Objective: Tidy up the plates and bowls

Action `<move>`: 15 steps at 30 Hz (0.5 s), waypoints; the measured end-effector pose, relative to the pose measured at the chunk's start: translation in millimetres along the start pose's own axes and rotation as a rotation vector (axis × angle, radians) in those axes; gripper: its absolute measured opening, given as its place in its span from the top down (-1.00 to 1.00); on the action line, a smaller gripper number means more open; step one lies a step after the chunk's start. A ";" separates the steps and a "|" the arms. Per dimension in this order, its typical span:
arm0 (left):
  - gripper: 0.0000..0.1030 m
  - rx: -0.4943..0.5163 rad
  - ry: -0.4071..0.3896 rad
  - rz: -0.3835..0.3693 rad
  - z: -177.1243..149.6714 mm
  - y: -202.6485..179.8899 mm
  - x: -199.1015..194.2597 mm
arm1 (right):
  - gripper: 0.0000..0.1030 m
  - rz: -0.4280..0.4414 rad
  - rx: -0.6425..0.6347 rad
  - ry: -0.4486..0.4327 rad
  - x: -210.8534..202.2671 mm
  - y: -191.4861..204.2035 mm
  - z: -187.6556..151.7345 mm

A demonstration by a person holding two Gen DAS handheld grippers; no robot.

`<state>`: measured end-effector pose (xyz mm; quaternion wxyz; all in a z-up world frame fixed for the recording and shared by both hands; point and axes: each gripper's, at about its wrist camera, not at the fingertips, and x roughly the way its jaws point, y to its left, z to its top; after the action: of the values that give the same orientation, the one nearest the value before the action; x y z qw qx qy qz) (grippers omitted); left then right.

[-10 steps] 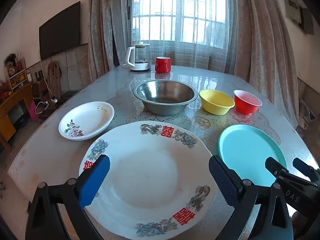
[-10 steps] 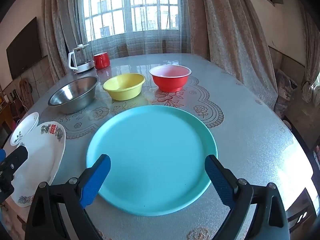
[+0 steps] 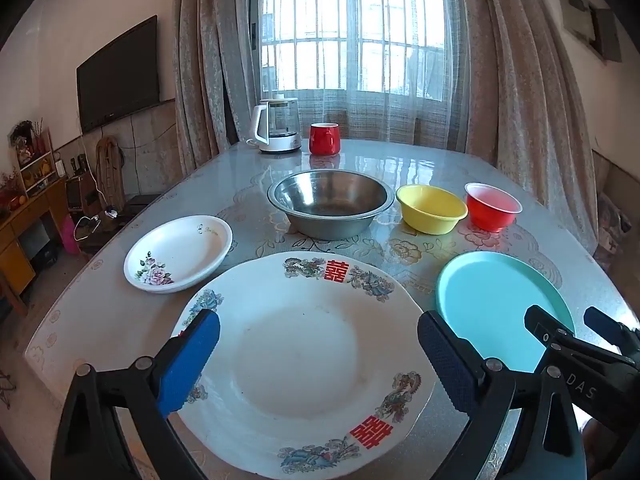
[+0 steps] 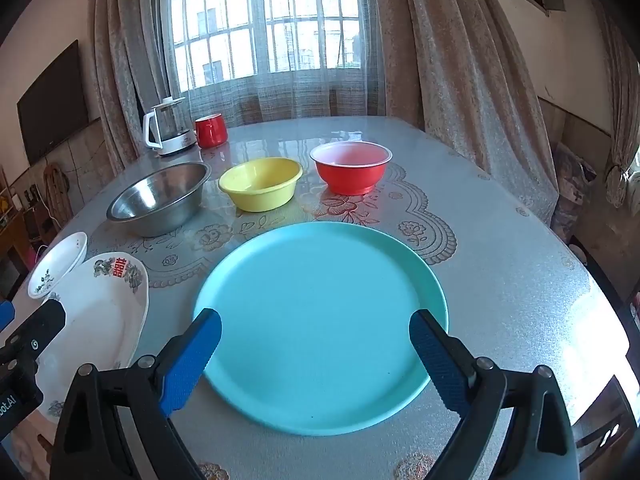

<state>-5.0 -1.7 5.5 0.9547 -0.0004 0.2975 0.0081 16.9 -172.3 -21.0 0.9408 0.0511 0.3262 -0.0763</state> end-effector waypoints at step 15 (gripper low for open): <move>-0.94 0.011 -0.022 -0.008 6.7 5.0 -2.0 | -0.88 0.046 -0.013 -0.043 -0.1 14.4 12.3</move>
<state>-3.0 3.3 12.1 0.9580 0.0038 0.2868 0.0028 26.9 -159.9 -10.6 0.9494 0.0508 0.3053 -0.0537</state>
